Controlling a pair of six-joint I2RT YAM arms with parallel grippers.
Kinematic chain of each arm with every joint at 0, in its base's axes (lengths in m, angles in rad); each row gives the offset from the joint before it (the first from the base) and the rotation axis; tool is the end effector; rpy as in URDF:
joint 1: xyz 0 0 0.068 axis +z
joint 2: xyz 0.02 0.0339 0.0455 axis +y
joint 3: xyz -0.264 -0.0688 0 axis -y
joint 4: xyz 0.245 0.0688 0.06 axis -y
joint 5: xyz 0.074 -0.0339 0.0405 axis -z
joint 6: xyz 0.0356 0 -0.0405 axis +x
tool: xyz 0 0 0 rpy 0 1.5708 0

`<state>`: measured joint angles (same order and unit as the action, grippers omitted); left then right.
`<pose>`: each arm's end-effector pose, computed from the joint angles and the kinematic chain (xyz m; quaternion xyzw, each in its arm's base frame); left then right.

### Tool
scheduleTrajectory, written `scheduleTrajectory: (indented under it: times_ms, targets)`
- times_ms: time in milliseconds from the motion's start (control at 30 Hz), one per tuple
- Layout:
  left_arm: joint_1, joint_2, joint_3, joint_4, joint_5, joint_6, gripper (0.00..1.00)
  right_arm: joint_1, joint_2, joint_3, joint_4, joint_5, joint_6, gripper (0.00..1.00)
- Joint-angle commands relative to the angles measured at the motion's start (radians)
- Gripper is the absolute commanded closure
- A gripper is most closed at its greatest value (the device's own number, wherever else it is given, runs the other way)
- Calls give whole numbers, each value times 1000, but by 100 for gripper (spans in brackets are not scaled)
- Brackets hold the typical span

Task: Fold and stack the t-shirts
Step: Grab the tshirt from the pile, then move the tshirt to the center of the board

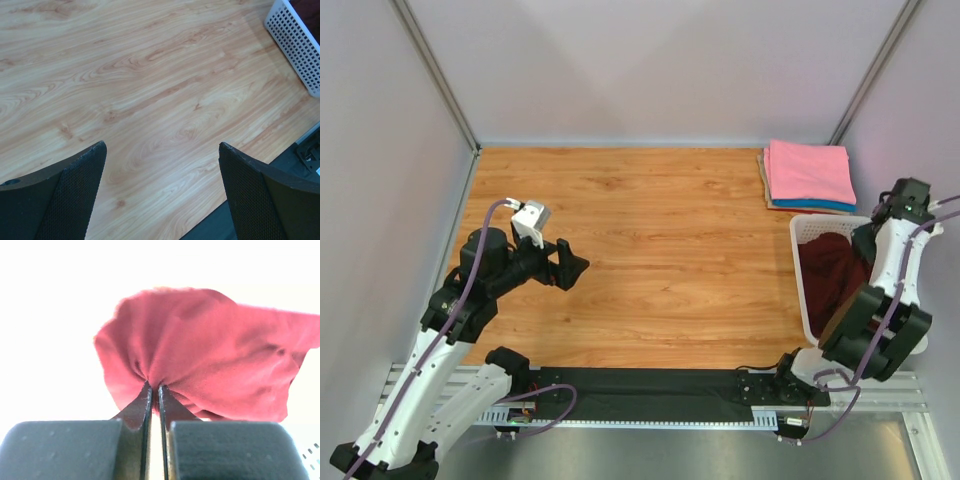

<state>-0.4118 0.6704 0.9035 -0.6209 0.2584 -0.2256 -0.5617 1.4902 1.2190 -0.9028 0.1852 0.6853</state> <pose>0.1228 -0.0636 0.3515 0.1481 0.8129 -0.2748 0.4916 0.2445 -0.1616 0.2683 0.5848 0.7819 -0.0784 0.2015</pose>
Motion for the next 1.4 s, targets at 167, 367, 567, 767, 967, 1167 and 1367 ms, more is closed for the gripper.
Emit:
scheduleTrajectory:
  times_ms: [167,367,567,767,967,1167,1367]
  targets:
    - [-1,-37,2,4,-65,3,1,12,-174,597,-81,-734,-70,100]
    - [-1,-42,2,-20,-209,-44,1,202,-117,1011,10,-995,37,100]
    - [-1,-52,17,-20,-257,-81,1,461,-156,746,233,-982,116,98]
    - [-1,-80,63,-100,-228,-147,1,903,-226,239,209,-611,-61,86]
    - [1,12,98,-198,-165,-188,2,1016,-117,-131,274,-542,-113,57]
    - [-1,44,-78,-29,-79,-277,1,1016,-188,-154,134,-252,-188,33]
    - [-1,231,-193,128,-64,-396,6,988,-73,-144,266,-274,-237,33]
